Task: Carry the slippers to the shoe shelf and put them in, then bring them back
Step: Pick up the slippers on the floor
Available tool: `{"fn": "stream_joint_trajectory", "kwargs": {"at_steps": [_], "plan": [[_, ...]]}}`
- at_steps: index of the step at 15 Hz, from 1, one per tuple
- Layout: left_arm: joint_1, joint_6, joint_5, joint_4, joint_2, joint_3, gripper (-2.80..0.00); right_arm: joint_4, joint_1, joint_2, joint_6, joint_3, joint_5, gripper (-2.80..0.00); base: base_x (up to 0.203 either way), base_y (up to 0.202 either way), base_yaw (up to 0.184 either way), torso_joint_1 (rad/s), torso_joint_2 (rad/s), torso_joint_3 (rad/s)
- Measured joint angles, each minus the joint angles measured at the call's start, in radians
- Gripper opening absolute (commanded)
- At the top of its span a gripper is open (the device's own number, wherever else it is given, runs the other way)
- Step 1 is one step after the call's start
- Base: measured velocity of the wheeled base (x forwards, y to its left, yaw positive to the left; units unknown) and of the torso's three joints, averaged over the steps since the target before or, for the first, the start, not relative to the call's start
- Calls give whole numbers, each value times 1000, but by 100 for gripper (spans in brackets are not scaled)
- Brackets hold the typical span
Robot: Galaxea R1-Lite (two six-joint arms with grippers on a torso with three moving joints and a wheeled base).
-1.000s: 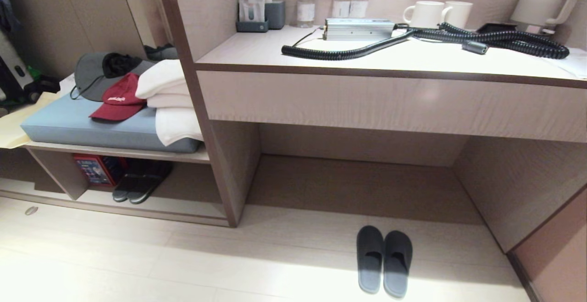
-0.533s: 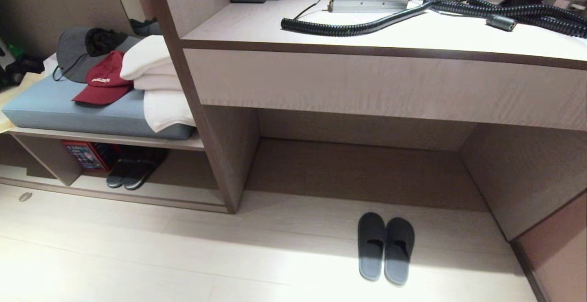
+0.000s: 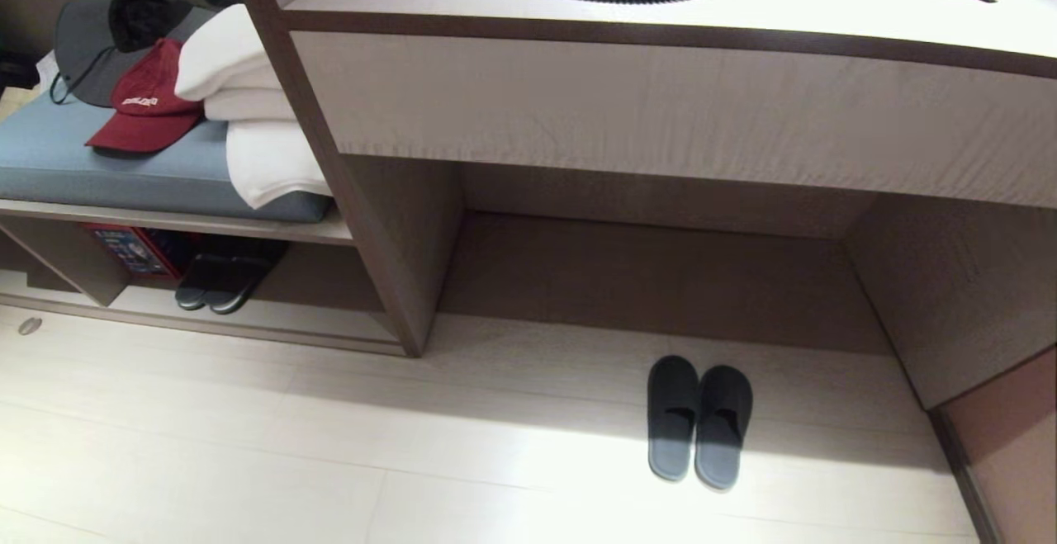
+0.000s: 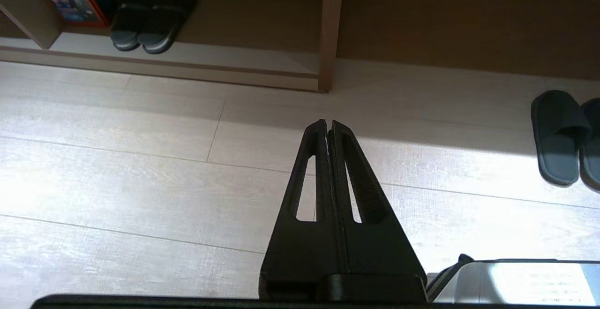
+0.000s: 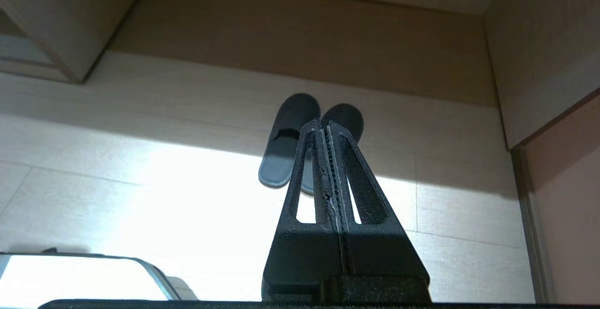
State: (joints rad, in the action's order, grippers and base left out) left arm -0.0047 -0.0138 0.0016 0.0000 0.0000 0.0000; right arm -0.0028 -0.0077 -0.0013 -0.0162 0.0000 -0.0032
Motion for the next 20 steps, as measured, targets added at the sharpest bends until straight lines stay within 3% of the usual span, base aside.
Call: {"fn": "stream_joint_trajectory", "kwargs": {"at_steps": [20], "plan": [[0, -4, 1, -1, 0, 0, -280, 0, 0, 0, 0, 0, 0, -280, 0, 0, 0, 2, 3, -197]]}}
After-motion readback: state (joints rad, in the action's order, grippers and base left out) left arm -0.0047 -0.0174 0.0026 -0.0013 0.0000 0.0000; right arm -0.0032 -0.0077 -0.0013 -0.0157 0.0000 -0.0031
